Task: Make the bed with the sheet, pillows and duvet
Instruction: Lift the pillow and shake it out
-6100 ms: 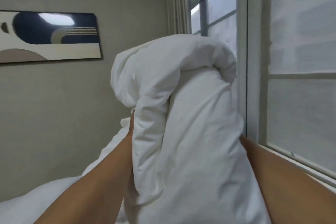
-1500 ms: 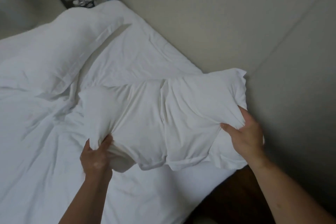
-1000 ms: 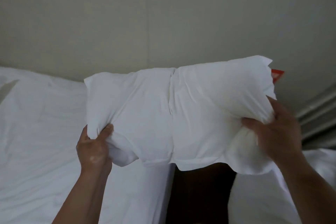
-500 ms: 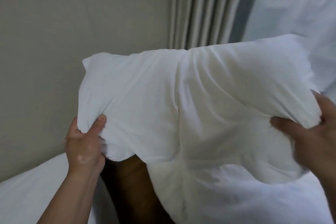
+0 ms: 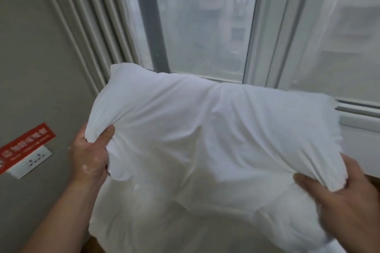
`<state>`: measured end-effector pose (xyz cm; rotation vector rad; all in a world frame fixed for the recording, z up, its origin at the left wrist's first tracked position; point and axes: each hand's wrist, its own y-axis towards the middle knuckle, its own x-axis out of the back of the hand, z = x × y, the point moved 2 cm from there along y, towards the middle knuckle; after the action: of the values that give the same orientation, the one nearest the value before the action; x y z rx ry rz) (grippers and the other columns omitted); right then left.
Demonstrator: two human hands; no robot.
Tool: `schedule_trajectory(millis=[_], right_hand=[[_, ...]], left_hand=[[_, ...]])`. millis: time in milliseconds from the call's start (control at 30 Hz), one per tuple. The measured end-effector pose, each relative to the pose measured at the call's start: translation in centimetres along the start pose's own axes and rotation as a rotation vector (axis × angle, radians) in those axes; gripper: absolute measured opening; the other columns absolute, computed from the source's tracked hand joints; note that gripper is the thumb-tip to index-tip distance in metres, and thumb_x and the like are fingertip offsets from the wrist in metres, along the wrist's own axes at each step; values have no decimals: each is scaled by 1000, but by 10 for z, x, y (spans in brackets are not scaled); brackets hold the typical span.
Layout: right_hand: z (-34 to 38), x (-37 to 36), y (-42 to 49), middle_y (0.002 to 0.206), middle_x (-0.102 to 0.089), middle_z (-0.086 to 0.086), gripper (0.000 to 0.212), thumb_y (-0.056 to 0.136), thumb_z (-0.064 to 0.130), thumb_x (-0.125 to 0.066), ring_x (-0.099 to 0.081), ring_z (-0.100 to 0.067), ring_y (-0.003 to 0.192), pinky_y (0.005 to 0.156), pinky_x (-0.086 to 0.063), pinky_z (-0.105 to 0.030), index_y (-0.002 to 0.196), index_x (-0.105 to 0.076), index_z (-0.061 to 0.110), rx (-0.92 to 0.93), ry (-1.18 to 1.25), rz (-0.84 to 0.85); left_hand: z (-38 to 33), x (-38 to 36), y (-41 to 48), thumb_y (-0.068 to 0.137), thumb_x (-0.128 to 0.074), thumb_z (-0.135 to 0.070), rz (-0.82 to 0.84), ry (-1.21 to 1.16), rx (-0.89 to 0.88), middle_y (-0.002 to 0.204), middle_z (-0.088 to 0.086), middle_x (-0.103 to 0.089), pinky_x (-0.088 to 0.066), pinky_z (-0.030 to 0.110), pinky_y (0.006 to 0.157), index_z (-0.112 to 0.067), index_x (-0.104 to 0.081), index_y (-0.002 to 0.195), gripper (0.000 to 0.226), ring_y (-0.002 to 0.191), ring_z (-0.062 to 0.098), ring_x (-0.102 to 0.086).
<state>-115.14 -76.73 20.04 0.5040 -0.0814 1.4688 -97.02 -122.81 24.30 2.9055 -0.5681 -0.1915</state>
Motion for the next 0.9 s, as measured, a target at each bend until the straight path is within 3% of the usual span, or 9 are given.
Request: schedule_trajectory(millis=[100, 167, 267, 367, 500, 633, 733, 833, 900], right_hand=[[-18, -10, -8, 111, -68, 13, 79, 60, 31, -93, -63, -16, 100, 86, -49, -28, 127, -53, 38, -118, -8, -2], [-27, -20, -8, 121, -64, 2, 82, 65, 37, -91, -59, -24, 108, 91, -45, -40, 134, -48, 35, -214, -51, 28], [-44, -31, -1, 130, -61, -3, 84, 69, 50, -85, -56, -31, 115, 92, -43, -43, 140, -42, 36, -327, -153, 107], [-54, -47, 6, 131, -61, -6, 86, 71, 61, -78, -57, -34, 115, 94, -46, -46, 142, -38, 36, -359, -246, 171], [-53, -70, 17, 131, -62, -3, 86, 74, 67, -71, -58, -34, 116, 96, -46, -44, 145, -36, 34, -381, -303, 283], [-40, -70, 23, 131, -62, -3, 84, 74, 69, -70, -58, -34, 117, 100, -47, -48, 144, -39, 33, -373, -373, 325], [-23, -51, 13, 143, -46, -16, 94, 72, 82, -56, -47, -41, 126, 105, -42, -54, 147, -33, 32, -398, -722, 281], [25, -62, -5, 145, -41, -11, 68, 78, 59, -52, -39, -34, 133, 109, -34, -48, 137, -50, 25, 58, -937, 152], [64, -101, -34, 125, -60, -10, 44, 80, 38, -65, -54, -30, 117, 101, -37, -39, 121, -63, 20, 369, -664, 119]], left_hand=[[23, -23, 25, 86, -76, -26, 46, 164, 16, 107, -1, -73, -56, 49, 91, -32, -63, 122, 39, 96, 22, -70], [43, -35, 42, 87, -73, -40, 84, 390, 60, 122, 7, -66, -51, 48, 99, -28, -48, 140, 60, 106, 27, -65], [76, -47, 55, 81, -60, -72, 181, 702, 147, 147, 15, -47, -38, 49, 110, -34, -18, 155, 93, 132, 36, -47], [101, -46, 65, 67, -36, -97, 245, 924, 237, 153, 17, -37, -35, 53, 111, -44, -1, 154, 108, 137, 41, -38], [108, -52, 83, 58, -32, -103, 312, 940, 311, 158, 16, -26, -34, 55, 112, -48, 1, 153, 115, 139, 42, -35], [107, -64, 85, 74, -40, -91, 317, 851, 286, 161, 19, -19, -21, 54, 118, -41, 1, 156, 105, 145, 42, -23], [106, -44, 69, 74, -40, -83, 333, 783, 204, 160, 17, -21, -15, 46, 119, -42, -5, 156, 98, 147, 36, -20], [93, -2, 49, 72, -42, -81, 312, 712, 85, 157, 12, -33, -16, 34, 119, -38, -22, 155, 96, 145, 27, -29], [86, 35, 34, 81, -53, -71, 292, 661, 45, 152, 13, -39, -29, 34, 115, -31, -32, 153, 85, 138, 28, -42]])
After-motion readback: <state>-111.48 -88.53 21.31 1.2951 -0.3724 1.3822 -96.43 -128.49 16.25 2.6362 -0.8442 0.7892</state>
